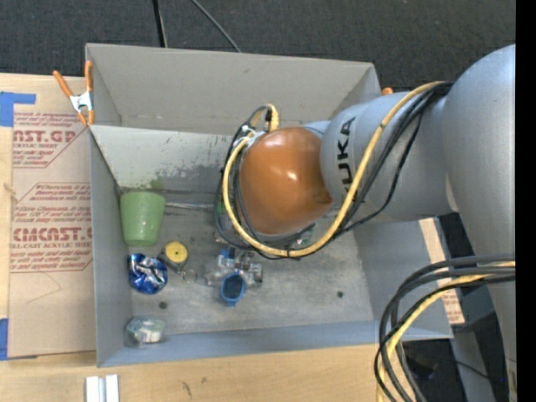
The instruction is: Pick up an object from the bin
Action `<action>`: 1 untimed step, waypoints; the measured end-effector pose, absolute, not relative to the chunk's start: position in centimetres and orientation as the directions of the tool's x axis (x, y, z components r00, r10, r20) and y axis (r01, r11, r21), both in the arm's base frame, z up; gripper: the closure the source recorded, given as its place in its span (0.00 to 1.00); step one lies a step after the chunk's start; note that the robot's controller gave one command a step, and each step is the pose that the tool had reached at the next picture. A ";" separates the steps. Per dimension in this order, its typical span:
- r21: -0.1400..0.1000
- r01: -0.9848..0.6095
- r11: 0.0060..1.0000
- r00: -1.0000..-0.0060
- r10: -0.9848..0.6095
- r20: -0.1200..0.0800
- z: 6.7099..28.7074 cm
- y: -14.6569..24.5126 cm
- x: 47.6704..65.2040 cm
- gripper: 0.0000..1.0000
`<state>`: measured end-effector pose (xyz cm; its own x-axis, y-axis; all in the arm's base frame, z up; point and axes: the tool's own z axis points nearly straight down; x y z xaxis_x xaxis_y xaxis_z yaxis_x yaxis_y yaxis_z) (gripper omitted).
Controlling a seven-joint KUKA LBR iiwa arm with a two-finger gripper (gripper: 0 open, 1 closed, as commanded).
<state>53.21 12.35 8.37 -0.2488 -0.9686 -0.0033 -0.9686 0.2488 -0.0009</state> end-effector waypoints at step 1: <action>-0.001 -0.968 0.251 -0.251 -0.968 -0.003 9.5 12.4 53.2 1.00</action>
Offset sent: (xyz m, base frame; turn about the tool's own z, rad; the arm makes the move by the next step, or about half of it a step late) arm -0.0001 -0.0002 0.0115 0.0000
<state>53.20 12.44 9.52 -0.2509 -0.9680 -0.0028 -0.9680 0.2509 -0.0008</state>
